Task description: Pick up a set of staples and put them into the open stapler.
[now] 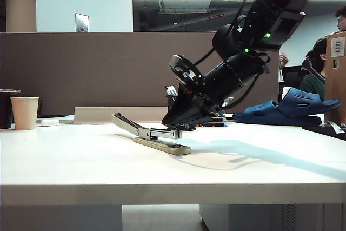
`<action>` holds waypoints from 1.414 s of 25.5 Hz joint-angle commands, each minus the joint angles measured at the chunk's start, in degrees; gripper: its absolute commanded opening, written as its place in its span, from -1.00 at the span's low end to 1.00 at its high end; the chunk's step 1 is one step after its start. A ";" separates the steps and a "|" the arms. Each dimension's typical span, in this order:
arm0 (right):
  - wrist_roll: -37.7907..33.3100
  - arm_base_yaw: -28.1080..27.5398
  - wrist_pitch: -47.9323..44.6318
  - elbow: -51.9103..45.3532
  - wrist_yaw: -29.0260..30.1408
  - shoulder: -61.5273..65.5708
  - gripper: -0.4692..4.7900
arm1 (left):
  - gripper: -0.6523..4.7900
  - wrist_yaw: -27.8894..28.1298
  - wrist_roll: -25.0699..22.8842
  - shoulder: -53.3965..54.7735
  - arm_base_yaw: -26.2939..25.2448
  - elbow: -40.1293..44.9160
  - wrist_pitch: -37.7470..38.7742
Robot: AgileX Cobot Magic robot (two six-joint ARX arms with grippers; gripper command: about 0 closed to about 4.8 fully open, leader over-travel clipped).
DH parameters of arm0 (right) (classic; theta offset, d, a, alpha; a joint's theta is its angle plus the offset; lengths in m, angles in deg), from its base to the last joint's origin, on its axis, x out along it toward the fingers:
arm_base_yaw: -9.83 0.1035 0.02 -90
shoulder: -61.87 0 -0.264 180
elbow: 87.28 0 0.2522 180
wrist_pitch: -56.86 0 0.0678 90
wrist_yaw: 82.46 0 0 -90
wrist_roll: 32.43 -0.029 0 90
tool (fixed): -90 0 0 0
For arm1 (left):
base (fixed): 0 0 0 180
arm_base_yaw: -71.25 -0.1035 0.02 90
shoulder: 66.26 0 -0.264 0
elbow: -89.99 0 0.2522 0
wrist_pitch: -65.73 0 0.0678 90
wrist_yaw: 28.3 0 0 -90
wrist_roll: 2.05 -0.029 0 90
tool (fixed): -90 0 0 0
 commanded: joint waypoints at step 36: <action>-1.60 1.05 2.01 1.27 -0.09 -0.81 -0.83 | -0.78 -0.22 -0.09 0.00 -0.09 -0.07 0.44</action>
